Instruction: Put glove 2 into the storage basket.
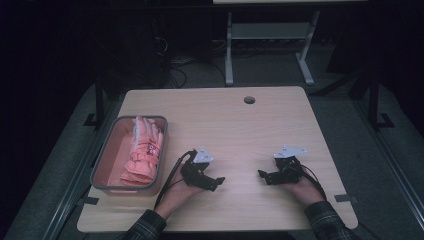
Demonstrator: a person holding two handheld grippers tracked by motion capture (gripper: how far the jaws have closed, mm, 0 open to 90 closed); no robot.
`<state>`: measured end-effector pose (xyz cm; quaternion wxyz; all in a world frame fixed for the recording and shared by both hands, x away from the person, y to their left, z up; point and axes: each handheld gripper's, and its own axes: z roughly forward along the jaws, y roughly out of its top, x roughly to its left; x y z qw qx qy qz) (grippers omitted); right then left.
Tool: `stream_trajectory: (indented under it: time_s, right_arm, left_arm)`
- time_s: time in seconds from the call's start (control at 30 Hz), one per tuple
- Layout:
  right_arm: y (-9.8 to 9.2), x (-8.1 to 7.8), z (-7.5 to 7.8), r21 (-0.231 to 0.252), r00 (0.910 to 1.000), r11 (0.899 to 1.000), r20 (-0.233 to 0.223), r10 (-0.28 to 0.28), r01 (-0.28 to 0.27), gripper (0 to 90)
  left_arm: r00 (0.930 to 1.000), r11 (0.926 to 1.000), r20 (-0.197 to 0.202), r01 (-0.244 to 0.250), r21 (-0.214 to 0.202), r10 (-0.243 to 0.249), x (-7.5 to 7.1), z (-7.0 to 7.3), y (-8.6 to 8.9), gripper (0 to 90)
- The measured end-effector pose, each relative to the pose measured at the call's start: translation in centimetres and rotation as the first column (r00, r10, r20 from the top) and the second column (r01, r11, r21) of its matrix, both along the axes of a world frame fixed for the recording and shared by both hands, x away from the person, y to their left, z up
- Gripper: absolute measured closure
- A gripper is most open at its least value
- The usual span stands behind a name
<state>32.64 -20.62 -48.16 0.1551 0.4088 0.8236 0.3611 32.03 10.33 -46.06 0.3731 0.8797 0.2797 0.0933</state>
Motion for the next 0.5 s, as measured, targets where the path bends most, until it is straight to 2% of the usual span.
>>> stream_trajectory:
  time_s: [0.1, 0.2, 0.3, 0.5]
  right_arm:
    - [0.0, 0.0, 0.0, 0.000, 1.0000, 1.000, -0.001, 0.000, 0.000, 14.2]
    - [0.0, 0.0, 0.0, 0.000, 1.0000, 1.000, 0.000, 0.000, 0.000, 14.2]
    - [0.0, 0.0, 0.0, 0.001, 1.0000, 1.000, -0.001, 0.000, 0.000, 14.1]
    - [0.0, 0.0, 0.0, 0.000, 1.0000, 1.000, 0.000, 0.001, -0.001, 14.1]
  left_arm:
    - [0.9998, 0.9996, -0.017, 0.011, 0.024, -0.011, -0.1, -0.9, -0.5, 13.9]
    - [0.9998, 0.9990, 0.000, 0.019, 0.041, -0.019, -0.3, -1.3, -0.7, 13.6]
    - [0.9996, 0.9987, 0.013, 0.023, 0.045, -0.024, -0.3, -1.4, -0.7, 13.5]
    - [0.9990, 0.9993, 0.031, 0.030, 0.024, -0.030, -0.5, -1.6, -0.5, 13.5]
